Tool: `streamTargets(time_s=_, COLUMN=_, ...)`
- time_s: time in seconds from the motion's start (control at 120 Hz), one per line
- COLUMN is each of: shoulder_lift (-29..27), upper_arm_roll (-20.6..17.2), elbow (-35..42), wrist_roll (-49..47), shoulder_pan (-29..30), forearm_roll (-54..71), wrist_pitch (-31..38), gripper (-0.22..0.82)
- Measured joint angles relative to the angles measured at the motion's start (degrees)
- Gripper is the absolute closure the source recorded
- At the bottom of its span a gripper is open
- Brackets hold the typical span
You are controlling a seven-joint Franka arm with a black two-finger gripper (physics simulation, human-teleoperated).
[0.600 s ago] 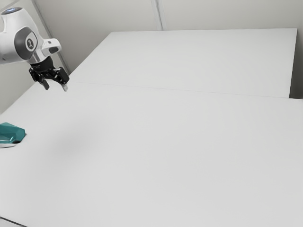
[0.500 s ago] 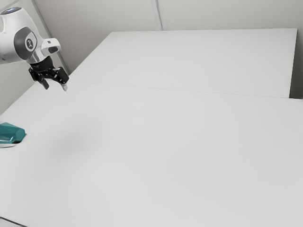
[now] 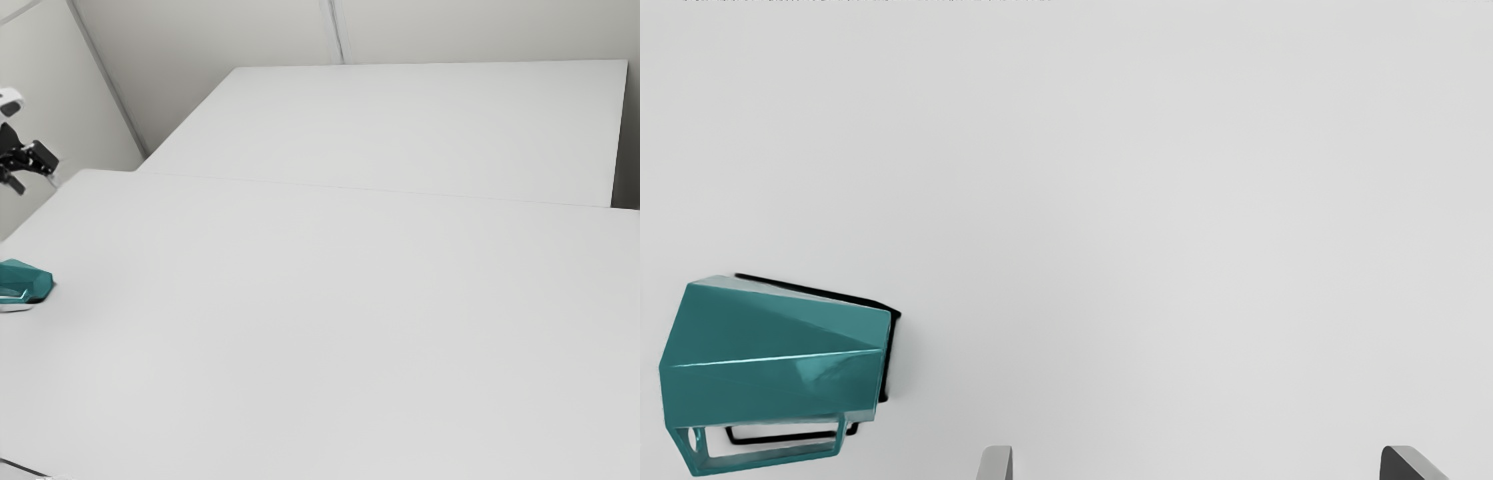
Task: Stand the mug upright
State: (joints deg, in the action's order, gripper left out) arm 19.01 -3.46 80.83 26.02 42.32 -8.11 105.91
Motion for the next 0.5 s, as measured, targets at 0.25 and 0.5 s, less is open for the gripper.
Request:
streamTargets(time_s=0.25, shoulder_lift=11.2, upper_arm_roll=-12.4, elbow=-10.4, wrist_roll=4.6, shoulder_pan=16.1, forearm_roll=2.5, wrist_pitch=-1.3, gripper=0.00)
streamTargets(time_s=0.5, shoulder_lift=19.1, upper_arm_roll=-13.0, elbow=-18.7, wrist_roll=8.7, shoulder_pan=21.0, forearm_roll=3.8, wrist_pitch=-1.7, gripper=0.00)
